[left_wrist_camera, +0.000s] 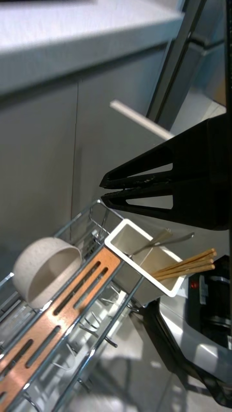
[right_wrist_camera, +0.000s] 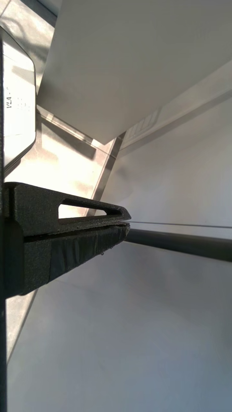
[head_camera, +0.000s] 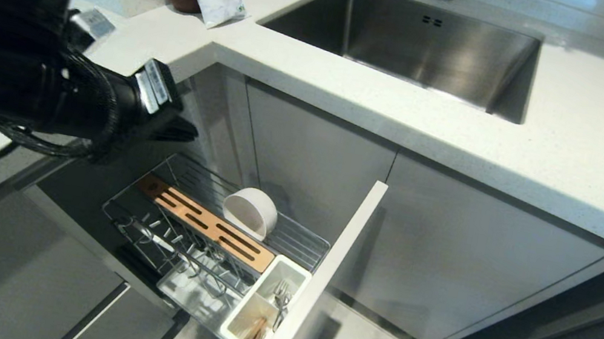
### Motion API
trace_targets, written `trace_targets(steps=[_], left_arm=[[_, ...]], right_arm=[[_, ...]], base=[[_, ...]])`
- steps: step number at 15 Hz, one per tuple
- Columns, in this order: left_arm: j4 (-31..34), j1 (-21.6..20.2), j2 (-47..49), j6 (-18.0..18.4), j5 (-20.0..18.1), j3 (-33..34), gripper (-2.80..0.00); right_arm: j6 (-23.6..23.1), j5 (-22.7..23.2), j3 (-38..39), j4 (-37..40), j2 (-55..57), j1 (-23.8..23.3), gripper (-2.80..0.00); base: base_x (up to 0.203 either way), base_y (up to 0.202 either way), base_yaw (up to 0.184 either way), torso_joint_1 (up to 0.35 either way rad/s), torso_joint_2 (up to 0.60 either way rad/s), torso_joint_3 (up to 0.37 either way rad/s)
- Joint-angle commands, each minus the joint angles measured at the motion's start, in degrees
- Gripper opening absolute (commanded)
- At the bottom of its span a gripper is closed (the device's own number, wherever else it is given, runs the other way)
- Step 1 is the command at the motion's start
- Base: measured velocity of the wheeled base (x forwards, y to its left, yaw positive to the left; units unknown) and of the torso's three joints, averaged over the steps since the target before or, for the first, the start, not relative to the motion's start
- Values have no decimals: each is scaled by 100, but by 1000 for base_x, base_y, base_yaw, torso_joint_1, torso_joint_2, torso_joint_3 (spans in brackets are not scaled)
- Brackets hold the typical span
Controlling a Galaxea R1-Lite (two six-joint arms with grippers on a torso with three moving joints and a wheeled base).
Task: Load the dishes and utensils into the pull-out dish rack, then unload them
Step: Take the bowl out of the cupboard
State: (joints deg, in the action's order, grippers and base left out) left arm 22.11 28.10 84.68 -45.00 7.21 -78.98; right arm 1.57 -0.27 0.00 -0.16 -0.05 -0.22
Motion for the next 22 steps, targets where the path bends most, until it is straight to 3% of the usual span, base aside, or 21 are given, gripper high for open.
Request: trace_targets(steps=[1,5,12,13,19,22], left_arm=[[-50,158,542,-167,146,212,-280],[-188,142,1086,-280,260,498,-280],[-1467,-53,1729,-233,264,1160,-280],[-1487,-103,1817,-229,264,1165,0],[-1736,-178,2145,-229,234,1157,0],[-2155,-202,2370,-224,50,1098,0]], right_arm=[[1,0,9,-2,-13,-4,-280],[1,0,9,-2,-13,-4,-280],[1,0,9,-2,-13,-4,-280],[1,0,9,-2,-13,2,-280],[1,0,9,-2,-13,-4,-280],[1,0,9,-2,-13,-4,-280]], base=[[0,0,0,0,0,0],[0,0,0,0,0,0],[0,0,0,0,0,0],[0,0,0,0,0,0],[0,0,0,0,0,0],[0,0,0,0,0,0]])
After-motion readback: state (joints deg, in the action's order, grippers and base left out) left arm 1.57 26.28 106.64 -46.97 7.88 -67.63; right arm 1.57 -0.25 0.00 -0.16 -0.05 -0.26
